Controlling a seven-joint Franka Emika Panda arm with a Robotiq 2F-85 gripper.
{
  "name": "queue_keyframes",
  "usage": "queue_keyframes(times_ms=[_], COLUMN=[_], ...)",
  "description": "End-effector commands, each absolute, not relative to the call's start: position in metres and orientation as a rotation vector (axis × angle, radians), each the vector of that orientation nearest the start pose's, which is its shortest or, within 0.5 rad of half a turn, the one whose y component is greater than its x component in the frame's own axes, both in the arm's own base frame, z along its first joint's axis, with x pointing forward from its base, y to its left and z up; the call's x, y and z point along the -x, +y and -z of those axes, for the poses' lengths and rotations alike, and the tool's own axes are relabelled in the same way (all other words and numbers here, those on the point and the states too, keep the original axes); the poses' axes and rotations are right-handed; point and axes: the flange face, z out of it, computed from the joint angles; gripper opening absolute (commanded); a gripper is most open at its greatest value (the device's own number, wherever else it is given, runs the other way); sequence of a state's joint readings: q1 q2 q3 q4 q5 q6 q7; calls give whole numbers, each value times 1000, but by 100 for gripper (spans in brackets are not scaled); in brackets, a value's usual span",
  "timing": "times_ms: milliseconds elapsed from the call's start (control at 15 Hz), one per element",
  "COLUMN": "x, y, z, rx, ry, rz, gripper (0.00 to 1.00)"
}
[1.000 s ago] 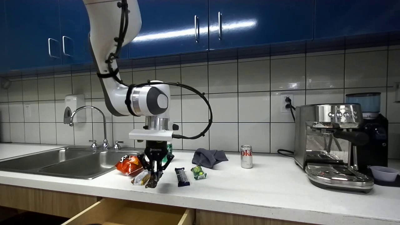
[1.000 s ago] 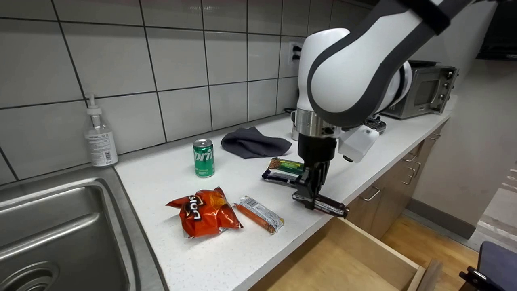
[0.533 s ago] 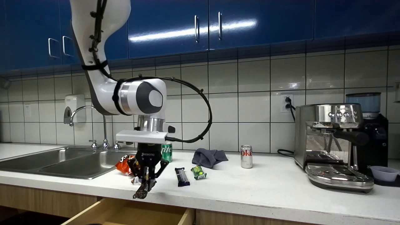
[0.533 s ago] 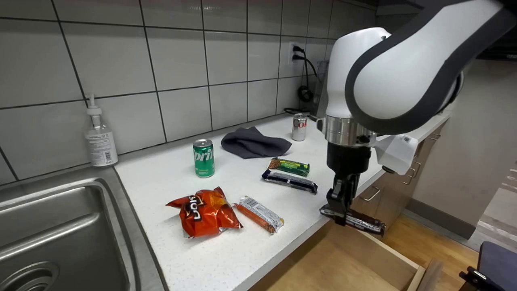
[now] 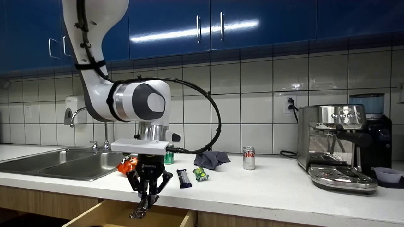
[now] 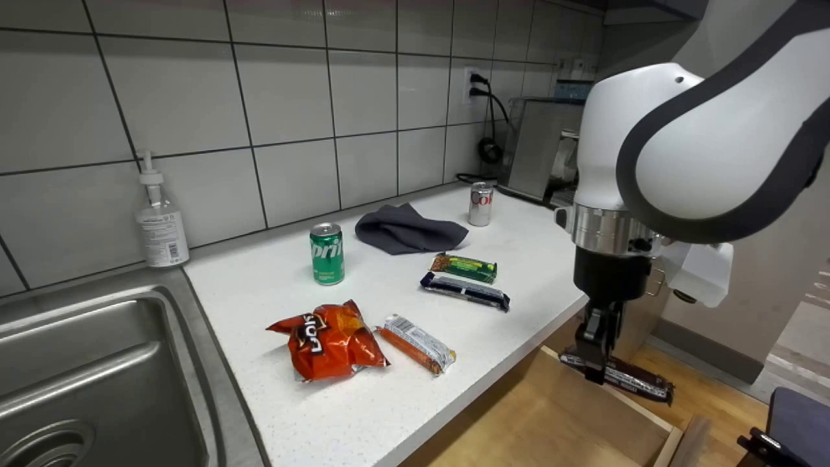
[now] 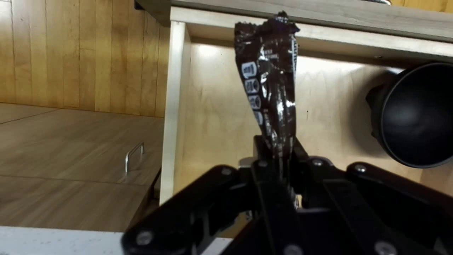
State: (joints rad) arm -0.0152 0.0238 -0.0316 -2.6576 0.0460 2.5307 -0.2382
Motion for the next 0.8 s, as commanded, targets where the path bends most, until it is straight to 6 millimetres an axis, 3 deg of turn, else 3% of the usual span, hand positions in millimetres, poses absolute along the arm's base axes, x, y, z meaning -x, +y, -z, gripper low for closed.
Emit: queue_keyframes(times_ms=[0,400,733], x=[-390,-392,-395], y=[-36,-53,-54], z=[-212,-190,-175], rx=[3099,3123,3133], ry=[-173,-86,-54], rz=[-177,-152,-146], gripper=[4,4,4])
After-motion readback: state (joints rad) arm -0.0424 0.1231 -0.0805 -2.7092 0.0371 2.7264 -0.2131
